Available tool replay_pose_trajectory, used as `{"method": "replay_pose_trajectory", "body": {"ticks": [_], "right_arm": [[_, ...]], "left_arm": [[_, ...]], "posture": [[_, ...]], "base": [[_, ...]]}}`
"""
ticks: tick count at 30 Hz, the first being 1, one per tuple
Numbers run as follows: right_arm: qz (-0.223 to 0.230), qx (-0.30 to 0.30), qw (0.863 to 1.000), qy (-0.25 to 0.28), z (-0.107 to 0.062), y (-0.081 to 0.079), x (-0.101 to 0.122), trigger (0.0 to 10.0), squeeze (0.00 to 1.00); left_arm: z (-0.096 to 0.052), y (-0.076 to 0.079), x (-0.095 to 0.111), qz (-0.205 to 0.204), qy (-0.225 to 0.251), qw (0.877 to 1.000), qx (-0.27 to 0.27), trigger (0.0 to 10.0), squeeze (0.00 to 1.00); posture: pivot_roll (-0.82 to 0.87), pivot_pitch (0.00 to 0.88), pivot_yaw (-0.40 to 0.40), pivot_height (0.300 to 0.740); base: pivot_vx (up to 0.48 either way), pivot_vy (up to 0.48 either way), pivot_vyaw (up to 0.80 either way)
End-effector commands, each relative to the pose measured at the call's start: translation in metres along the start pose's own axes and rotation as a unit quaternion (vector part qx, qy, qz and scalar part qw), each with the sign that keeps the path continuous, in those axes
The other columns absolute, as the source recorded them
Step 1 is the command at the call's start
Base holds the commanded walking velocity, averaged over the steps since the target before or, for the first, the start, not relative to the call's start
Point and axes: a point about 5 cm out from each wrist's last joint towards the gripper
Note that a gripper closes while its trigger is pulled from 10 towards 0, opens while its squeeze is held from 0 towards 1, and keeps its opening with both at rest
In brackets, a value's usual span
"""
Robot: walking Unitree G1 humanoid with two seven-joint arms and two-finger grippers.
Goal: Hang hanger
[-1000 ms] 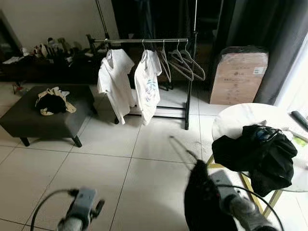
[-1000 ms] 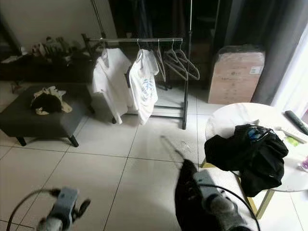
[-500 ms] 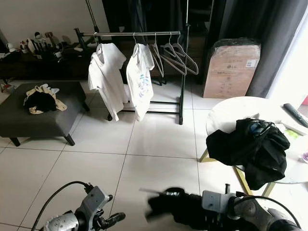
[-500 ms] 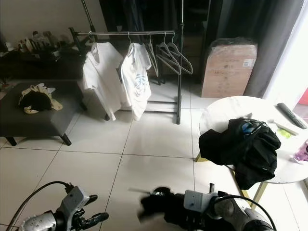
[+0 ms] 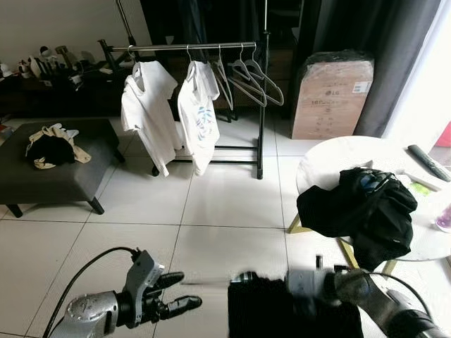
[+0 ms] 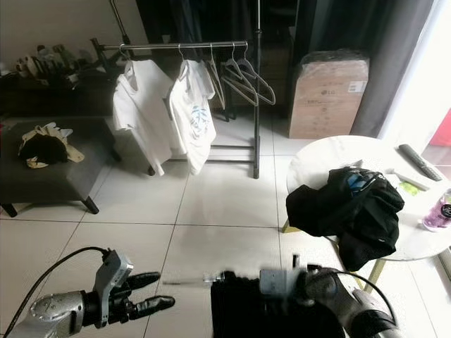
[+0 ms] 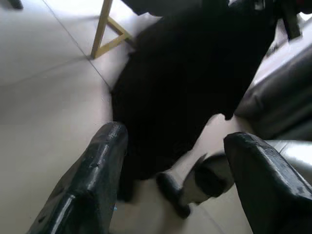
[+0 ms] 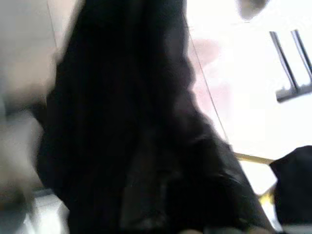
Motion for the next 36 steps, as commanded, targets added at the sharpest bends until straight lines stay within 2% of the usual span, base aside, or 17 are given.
{"method": "replay_pose_trajectory", "body": {"ticks": [1, 4, 6, 9, 10, 13, 17, 19, 22, 23, 24, 27, 30, 31, 32, 34, 36], "right_arm": [[0.028, -0.043, 0.997, 0.059, -0.002, 0.022, 0.029, 10.0, 0.0], [0.041, -0.056, 0.995, 0.066, -0.002, 0.025, 0.034, 10.0, 0.0], [0.071, -0.059, 0.991, 0.095, -0.004, 0.028, 0.046, 10.0, 0.0], [0.078, -0.054, 0.99, 0.108, -0.006, 0.028, 0.051, 10.0, 0.0], [0.08, -0.045, 0.988, 0.122, -0.008, 0.027, 0.056, 10.0, 0.0], [0.055, -0.008, 0.991, 0.124, -0.019, 0.017, 0.058, 10.0, 0.0], [0.056, 0.001, 0.991, 0.125, -0.021, 0.014, 0.057, 10.0, 0.0], [0.05, 0.018, 0.987, 0.153, -0.029, 0.012, 0.065, 10.0, 0.0], [0.034, 0.036, 0.984, 0.173, -0.036, 0.01, 0.074, 10.0, 0.0], [0.02, 0.049, 0.983, 0.178, -0.038, 0.009, 0.078, 10.0, 0.0], [0.02, 0.049, 0.983, 0.178, -0.038, 0.009, 0.078, 10.0, 0.0], [-0.007, 0.06, 0.983, 0.172, -0.04, 0.01, 0.083, 10.0, 0.0], [-0.088, 0.074, 0.982, 0.15, -0.043, 0.012, 0.091, 10.0, 0.0], [-0.11, 0.076, 0.981, 0.143, -0.044, 0.012, 0.092, 10.0, 0.0], [-0.145, 0.078, 0.978, 0.131, -0.046, 0.013, 0.094, 10.0, 0.0], [-0.187, 0.069, 0.973, 0.115, -0.049, 0.016, 0.097, 10.0, 0.0], [-0.232, 0.043, 0.967, 0.097, -0.049, 0.023, 0.1, 10.0, 0.0]], "left_arm": [[-0.001, 0.001, -0.001, -0.019, 0.01, 1.0, 0.019, 10.0, 0.0], [0.002, 0.002, 0.0, -0.043, 0.026, 0.998, 0.028, 10.0, 0.0], [0.004, 0.003, -0.001, -0.096, 0.053, 0.993, 0.038, 10.0, 0.0], [0.005, 0.001, -0.002, -0.115, 0.062, 0.99, 0.049, 10.0, 0.0], [0.006, -0.004, -0.002, -0.135, 0.079, 0.985, 0.076, 10.0, 0.0], [0.009, -0.018, 0.002, -0.202, 0.15, 0.952, 0.173, 10.0, 0.0], [0.011, -0.018, -0.003, -0.224, 0.161, 0.943, 0.188, 10.0, 0.0], [0.01, -0.021, -0.011, -0.284, 0.182, 0.919, 0.204, 10.0, 0.0], [0.011, -0.019, -0.02, -0.318, 0.181, 0.91, 0.196, 10.0, 0.0], [0.013, -0.015, -0.024, -0.318, 0.164, 0.918, 0.174, 10.0, 0.0], [0.013, -0.015, -0.024, -0.318, 0.164, 0.918, 0.174, 10.0, 0.0], [0.016, -0.008, -0.028, -0.288, 0.127, 0.939, 0.14, 10.0, 0.0], [0.017, -0.005, -0.028, -0.273, 0.116, 0.948, 0.113, 10.0, 0.02], [0.017, -0.006, -0.027, -0.274, 0.118, 0.948, 0.114, 10.0, 0.07], [0.017, -0.007, -0.026, -0.275, 0.121, 0.947, 0.112, 10.0, 0.18], [0.017, -0.006, -0.025, -0.268, 0.123, 0.95, 0.099, 10.0, 0.49], [0.02, -0.002, -0.023, -0.262, 0.121, 0.954, 0.081, 10.0, 0.74]], "posture": [[-0.03, 0.113, 0.068, 0.74], [-0.03, 0.112, 0.068, 0.74], [-0.02, 0.11, 0.065, 0.74], [-0.02, 0.11, 0.064, 0.74], [-0.03, 0.111, 0.062, 0.74], [-0.03, 0.108, 0.052, 0.74], [-0.03, 0.11, 0.049, 0.74], [-0.03, 0.118, 0.044, 0.74], [-0.04, 0.124, 0.042, 0.74], [-0.04, 0.125, 0.041, 0.74], [-0.04, 0.125, 0.041, 0.74], [-0.04, 0.13, 0.039, 0.74], [-0.04, 0.139, 0.04, 0.74], [-0.04, 0.14, 0.04, 0.74], [-0.04, 0.141, 0.039, 0.74], [-0.04, 0.144, 0.036, 0.74], [-0.05, 0.149, 0.031, 0.74]], "base": [[0.0, 0.0, 0.0], [0.0, 0.0, 0.0], [0.0, 0.0, 0.0], [0.0, 0.0, 0.0], [0.0, 0.0, 0.0], [0.0, 0.0, 0.0], [0.0, 0.0, 0.0], [0.0, 0.0, 0.0], [0.0, 0.0, 0.0], [0.0, 0.0, 0.0], [0.0, 0.0, 0.0], [0.0, 0.0, 0.0], [0.0, 0.0, 0.0], [0.0, 0.0, 0.0], [0.0, 0.0, 0.0], [0.0, 0.0, 0.0], [0.0, 0.0, 0.0]]}}
Point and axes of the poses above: a point about 5 cm out from each wrist's last joint towards the gripper, its own z axis pointing out of the wrist towards the gripper, its own x axis along the axis of the wrist's last joint, y = z × x, and after that the axes turned 3 degrees about -z, right-handed
